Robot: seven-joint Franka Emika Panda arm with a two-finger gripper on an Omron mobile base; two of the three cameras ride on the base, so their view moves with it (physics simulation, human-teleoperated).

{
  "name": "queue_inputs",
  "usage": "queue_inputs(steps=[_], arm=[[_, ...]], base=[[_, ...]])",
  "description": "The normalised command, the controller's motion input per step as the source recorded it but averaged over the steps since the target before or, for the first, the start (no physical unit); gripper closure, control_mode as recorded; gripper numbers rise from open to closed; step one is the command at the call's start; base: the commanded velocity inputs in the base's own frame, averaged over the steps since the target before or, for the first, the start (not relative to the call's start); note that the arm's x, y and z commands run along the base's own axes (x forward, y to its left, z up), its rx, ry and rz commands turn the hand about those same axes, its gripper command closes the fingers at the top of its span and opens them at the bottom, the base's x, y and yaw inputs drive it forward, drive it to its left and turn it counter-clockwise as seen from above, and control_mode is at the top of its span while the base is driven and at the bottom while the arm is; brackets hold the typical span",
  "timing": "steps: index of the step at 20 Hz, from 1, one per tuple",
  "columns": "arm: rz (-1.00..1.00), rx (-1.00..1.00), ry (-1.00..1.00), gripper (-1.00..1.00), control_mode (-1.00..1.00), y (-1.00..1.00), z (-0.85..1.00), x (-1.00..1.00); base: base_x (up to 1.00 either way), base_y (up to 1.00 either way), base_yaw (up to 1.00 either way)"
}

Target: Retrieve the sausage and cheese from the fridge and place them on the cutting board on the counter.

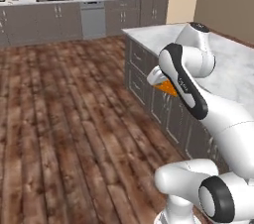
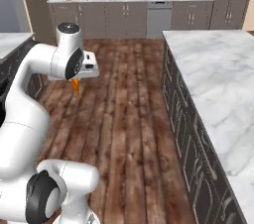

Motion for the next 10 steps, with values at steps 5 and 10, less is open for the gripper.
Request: queue_inputs(steps=[5, 10], arm=[[0.00, 0.00, 0.00, 1.00, 1.00, 0.00, 0.00, 0.00], [0.00, 0.00, 0.00, 1.00, 1.00, 0.00, 0.00, 0.00]], base=[[1.00, 0.66, 0.00], [1.00, 0.61, 0.00]])
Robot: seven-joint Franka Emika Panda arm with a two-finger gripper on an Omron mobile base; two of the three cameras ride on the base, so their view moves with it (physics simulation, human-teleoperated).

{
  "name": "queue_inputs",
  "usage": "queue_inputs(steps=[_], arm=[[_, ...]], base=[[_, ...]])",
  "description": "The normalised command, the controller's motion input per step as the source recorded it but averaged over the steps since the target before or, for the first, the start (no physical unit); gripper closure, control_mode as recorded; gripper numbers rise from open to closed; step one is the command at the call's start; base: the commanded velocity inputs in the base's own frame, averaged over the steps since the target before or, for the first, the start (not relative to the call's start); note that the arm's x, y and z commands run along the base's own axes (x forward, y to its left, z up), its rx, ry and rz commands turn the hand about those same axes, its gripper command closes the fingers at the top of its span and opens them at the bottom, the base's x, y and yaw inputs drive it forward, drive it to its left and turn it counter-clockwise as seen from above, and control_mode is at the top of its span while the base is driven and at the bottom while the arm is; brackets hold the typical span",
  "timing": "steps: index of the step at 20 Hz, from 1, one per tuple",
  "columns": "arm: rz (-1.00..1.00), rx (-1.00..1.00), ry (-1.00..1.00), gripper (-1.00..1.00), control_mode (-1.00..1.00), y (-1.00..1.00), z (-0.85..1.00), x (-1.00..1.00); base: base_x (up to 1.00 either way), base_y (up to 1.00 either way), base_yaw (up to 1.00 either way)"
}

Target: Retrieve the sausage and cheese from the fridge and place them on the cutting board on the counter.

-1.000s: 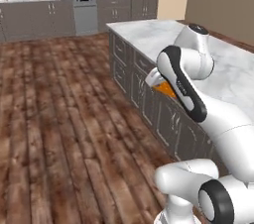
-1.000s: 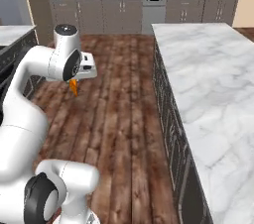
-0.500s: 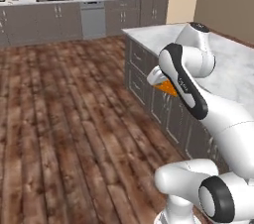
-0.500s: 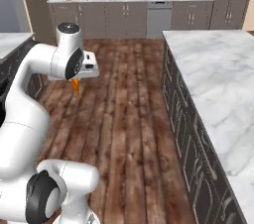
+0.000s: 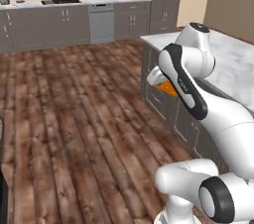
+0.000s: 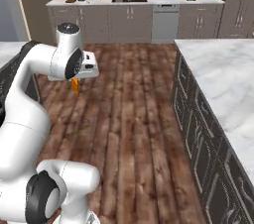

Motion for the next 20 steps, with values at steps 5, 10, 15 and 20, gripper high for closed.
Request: queue_inputs(steps=[5, 10, 15, 20], arm=[[0.00, 0.00, 0.00, 1.00, 1.00, 0.00, 0.00, 0.00], [0.00, 0.00, 0.00, 1.00, 1.00, 0.00, 0.00, 0.00], [0.00, 0.00, 0.00, 1.00, 1.00, 0.00, 0.00, 0.00], [0.00, 0.00, 0.00, 1.00, 1.00, 0.00, 0.00, 0.00]], base=[[1.00, 0.80, 0.00], [1.00, 0.81, 0.00], [1.00, 0.71, 0.00], [1.00, 0.64, 0.00]])
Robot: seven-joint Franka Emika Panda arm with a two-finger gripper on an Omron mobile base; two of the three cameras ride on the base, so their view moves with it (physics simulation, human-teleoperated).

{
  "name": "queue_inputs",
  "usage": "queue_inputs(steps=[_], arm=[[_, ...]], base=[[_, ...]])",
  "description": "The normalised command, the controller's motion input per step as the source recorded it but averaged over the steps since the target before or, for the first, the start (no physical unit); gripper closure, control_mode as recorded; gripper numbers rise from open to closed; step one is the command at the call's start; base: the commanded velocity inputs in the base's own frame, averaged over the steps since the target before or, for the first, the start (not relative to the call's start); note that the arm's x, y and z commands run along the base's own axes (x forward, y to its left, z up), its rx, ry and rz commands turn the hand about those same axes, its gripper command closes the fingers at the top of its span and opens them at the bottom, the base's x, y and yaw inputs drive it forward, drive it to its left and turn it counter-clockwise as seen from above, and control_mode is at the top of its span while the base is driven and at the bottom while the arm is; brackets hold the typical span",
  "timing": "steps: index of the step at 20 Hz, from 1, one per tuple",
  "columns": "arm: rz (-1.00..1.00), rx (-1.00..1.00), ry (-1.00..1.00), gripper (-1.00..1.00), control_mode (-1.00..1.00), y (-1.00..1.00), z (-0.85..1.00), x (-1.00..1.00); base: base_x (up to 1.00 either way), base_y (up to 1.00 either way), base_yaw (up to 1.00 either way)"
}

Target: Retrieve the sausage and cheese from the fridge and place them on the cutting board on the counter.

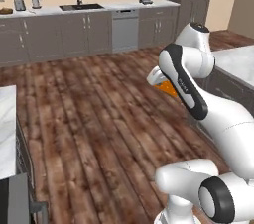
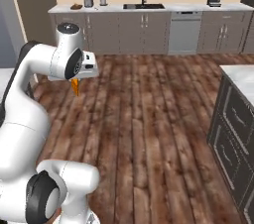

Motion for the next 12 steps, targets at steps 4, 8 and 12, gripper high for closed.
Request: queue_inputs(steps=[4, 8, 12], arm=[[0.00, 0.00, 0.00, 1.00, 1.00, 0.00, 0.00, 0.00], [0.00, 0.00, 0.00, 1.00, 1.00, 0.00, 0.00, 0.00], [0.00, 0.00, 0.00, 1.00, 1.00, 0.00, 0.00, 0.00]], base=[[1.00, 0.57, 0.00], [1.00, 0.46, 0.00], [1.00, 0.43, 0.00]])
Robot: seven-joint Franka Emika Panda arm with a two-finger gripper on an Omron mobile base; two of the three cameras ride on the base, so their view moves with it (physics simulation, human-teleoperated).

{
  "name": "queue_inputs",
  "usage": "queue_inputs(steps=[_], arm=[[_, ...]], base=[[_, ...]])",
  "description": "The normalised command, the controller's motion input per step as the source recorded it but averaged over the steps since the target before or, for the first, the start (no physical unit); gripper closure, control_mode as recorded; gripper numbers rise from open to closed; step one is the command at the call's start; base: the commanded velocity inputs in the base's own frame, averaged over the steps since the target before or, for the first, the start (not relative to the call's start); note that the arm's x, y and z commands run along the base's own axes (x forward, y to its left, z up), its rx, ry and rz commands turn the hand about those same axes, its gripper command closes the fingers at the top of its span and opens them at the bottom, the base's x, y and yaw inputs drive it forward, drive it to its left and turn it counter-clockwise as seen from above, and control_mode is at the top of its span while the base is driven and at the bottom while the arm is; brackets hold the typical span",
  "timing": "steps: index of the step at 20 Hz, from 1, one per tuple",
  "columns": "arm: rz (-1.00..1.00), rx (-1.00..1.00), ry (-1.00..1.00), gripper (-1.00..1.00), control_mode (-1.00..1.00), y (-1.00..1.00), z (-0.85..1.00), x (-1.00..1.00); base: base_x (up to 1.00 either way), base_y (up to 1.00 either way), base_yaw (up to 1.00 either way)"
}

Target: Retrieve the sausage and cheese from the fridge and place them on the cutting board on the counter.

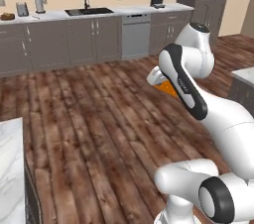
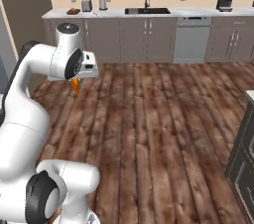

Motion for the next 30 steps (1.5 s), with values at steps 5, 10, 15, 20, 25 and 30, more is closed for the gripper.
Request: queue_inputs(steps=[5, 10, 15, 20, 25, 30], arm=[[0.00, 0.00, 0.00, 1.00, 1.00, 0.00, 0.00, 0.00], [0.00, 0.00, 0.00, 1.00, 1.00, 0.00, 0.00, 0.00], [0.00, 0.00, 0.00, 1.00, 1.00, 0.00, 0.00, 0.00], [0.00, 0.00, 0.00, 1.00, 1.00, 0.00, 0.00, 0.00], [0.00, 0.00, 0.00, 1.00, 1.00, 0.00, 0.00, 0.00], [0.00, 0.00, 0.00, 1.00, 1.00, 0.00, 0.00, 0.00]], base=[[1.00, 0.40, 0.00], [1.00, 0.39, 0.00], [1.00, 0.40, 0.00], [1.00, 0.45, 0.00], [1.00, 0.52, 0.00], [1.00, 0.82, 0.00]])
